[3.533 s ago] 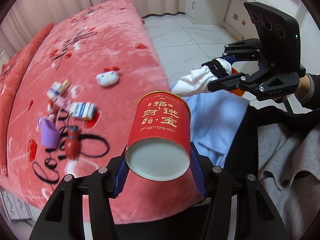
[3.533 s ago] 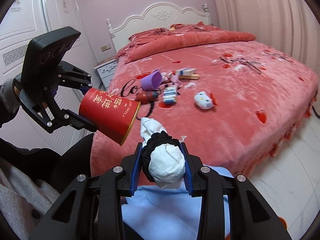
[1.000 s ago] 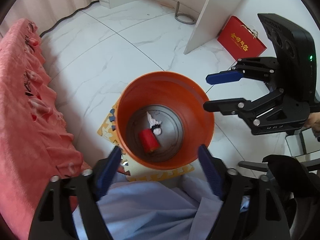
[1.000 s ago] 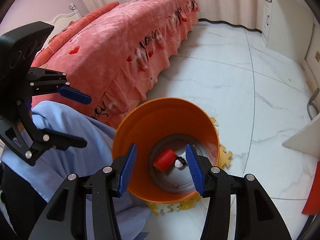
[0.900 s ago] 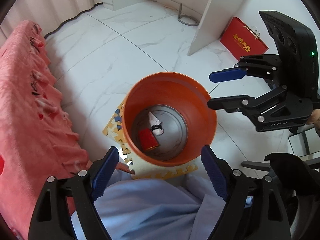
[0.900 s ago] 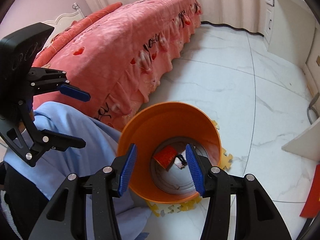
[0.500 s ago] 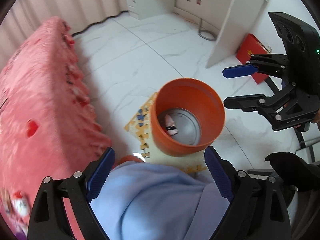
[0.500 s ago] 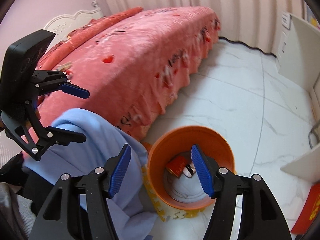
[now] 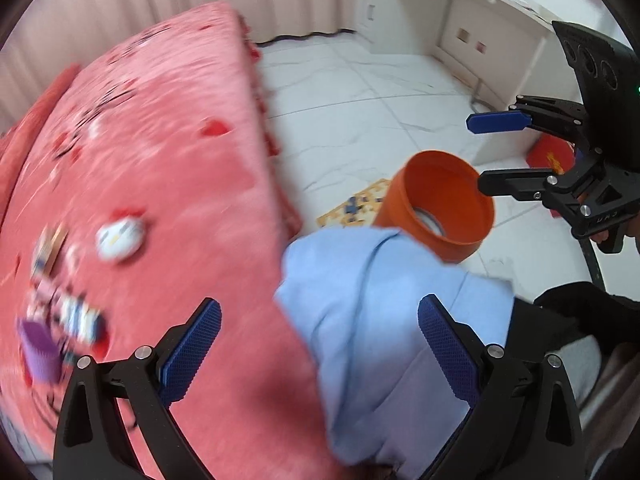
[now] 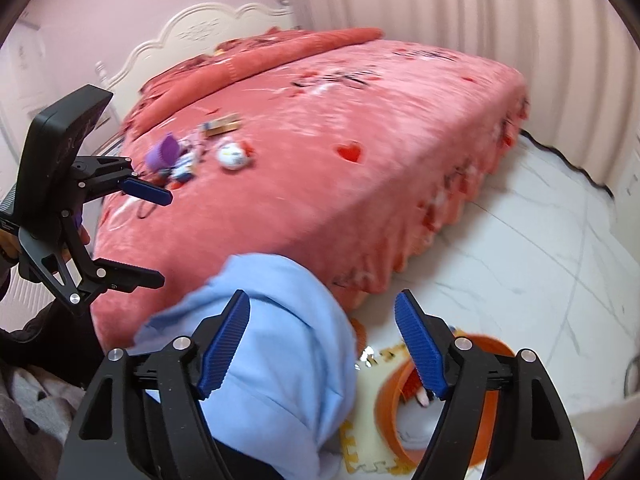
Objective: Collect trash
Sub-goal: 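Move both tools back over the bed toward the remaining items, then grasp the red bottle with the left gripper while the right gripper grasps the white medicine box, then carry the red bottle and medicine box with both grippers over the orange bin, then open both grippers to drop the bottle and box into the bin, then move both tools back over the bed toward the remaining items, then grasp the Hello Kitty plush with the right gripper while the left gripper grasps the purple cup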
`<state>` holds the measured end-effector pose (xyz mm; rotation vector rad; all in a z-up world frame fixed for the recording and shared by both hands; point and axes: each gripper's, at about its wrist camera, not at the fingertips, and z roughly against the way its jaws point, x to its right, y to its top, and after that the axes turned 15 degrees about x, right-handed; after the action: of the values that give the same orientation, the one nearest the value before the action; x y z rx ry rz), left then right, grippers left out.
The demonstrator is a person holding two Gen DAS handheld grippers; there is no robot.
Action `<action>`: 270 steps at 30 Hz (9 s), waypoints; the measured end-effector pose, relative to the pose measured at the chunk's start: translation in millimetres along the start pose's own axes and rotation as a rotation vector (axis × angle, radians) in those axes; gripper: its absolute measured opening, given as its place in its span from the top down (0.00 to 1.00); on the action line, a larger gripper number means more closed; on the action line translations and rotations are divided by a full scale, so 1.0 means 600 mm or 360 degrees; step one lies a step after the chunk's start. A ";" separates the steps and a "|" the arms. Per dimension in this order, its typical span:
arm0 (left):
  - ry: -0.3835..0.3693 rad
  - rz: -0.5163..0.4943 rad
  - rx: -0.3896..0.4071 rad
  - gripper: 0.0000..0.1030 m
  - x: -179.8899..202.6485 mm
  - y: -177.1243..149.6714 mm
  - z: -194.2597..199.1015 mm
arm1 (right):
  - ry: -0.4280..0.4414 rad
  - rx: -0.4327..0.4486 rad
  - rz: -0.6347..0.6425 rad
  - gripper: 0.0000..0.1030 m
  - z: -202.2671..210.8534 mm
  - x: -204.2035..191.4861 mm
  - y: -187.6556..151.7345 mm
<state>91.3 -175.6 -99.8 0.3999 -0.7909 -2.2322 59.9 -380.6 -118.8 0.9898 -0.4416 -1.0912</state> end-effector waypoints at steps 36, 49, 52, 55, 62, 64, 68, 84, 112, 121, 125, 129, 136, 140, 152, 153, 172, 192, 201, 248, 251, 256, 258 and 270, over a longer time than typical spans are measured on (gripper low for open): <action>0.0350 0.0503 0.0006 0.06 -0.310 -0.186 0.122 | 0.0490 -0.0177 0.0364 0.24 -0.301 -0.294 0.139; 0.0260 0.0585 0.0031 0.06 -0.413 -0.192 0.065 | 0.0542 -0.0226 0.0351 0.24 -0.394 -0.316 0.164; 0.0231 0.0582 0.0018 0.16 -0.423 -0.196 0.052 | 0.0552 -0.0216 0.0349 0.24 -0.415 -0.327 0.168; 0.0207 0.0585 0.0000 0.16 -0.433 -0.203 0.039 | 0.0554 -0.0207 0.0355 0.24 -0.437 -0.339 0.170; 0.0139 0.0578 -0.0013 0.30 -0.446 -0.215 0.022 | 0.0540 -0.0252 0.0363 0.29 -0.499 -0.358 0.167; 0.0129 0.0554 -0.0021 0.31 -0.445 -0.218 0.018 | 0.0555 -0.0280 0.0368 0.33 -0.515 -0.362 0.163; 0.0108 0.0553 -0.0007 0.37 -0.451 -0.219 0.016 | 0.0540 -0.0310 0.0374 0.40 -0.541 -0.364 0.158; 0.0164 0.0587 0.0016 0.59 -0.462 -0.220 0.005 | 0.0524 -0.0313 0.0416 0.64 -0.568 -0.360 0.149; 0.0237 0.0522 0.0065 0.60 -0.214 -0.218 0.164 | 0.0628 -0.0201 0.0355 0.63 -0.240 -0.362 0.070; 0.0157 0.0341 0.0122 0.60 -0.123 -0.143 0.151 | 0.0488 -0.0059 0.0224 0.64 -0.135 -0.284 0.052; 0.0072 0.0204 0.0138 0.60 -0.076 -0.088 0.119 | 0.0353 0.0008 0.0134 0.63 -0.081 -0.215 0.040; -0.0043 0.0070 0.0156 0.60 -0.023 -0.029 0.077 | 0.0185 0.0059 0.0031 0.63 -0.022 -0.130 0.019; -0.0271 -0.0145 0.0165 0.60 0.078 0.066 -0.009 | -0.0117 0.0111 -0.0161 0.63 0.077 0.014 -0.030; -0.0409 -0.0262 0.0146 0.60 0.144 0.112 -0.062 | -0.0265 0.0123 -0.0268 0.63 0.129 0.085 -0.065; -0.0631 -0.0400 0.0035 0.60 0.257 0.162 -0.189 | -0.0519 0.0103 -0.0512 0.63 0.191 0.231 -0.156; -0.0634 -0.0399 0.0019 0.60 0.260 0.164 -0.201 | -0.0528 0.0098 -0.0529 0.63 0.189 0.239 -0.162; -0.0618 -0.0362 -0.0158 0.59 0.279 0.172 -0.301 | -0.0537 -0.0008 -0.0679 0.63 0.124 0.312 -0.224; -0.0545 -0.0408 -0.0162 0.31 0.284 0.169 -0.315 | -0.0588 -0.0059 -0.0681 0.56 0.104 0.318 -0.229; -0.0502 -0.0365 -0.0083 0.22 0.256 0.170 -0.277 | -0.0570 -0.0019 -0.0641 0.54 0.114 0.289 -0.201; 0.0380 0.0486 0.0173 0.06 -0.206 -0.118 0.116 | 0.0254 -0.0036 0.0157 0.26 -0.175 -0.206 0.103; 0.0370 0.0491 0.0165 0.06 -0.224 -0.118 0.107 | 0.0267 -0.0049 0.0178 0.26 -0.200 -0.212 0.114; 0.0344 0.0490 0.0159 0.06 -0.255 -0.108 0.086 | 0.0284 -0.0070 0.0212 0.26 -0.251 -0.215 0.136; 0.0333 0.0496 0.0155 0.06 -0.269 -0.104 0.076 | 0.0289 -0.0083 0.0219 0.26 -0.279 -0.213 0.147; 0.0287 0.0546 0.0082 0.06 -0.343 -0.100 0.020 | 0.0340 -0.0167 0.0268 0.26 -0.420 -0.208 0.176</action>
<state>195.5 11.4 -119.7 0.4472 -0.7593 -1.8334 245.2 -145.7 -141.9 0.9470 -0.2852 -0.8391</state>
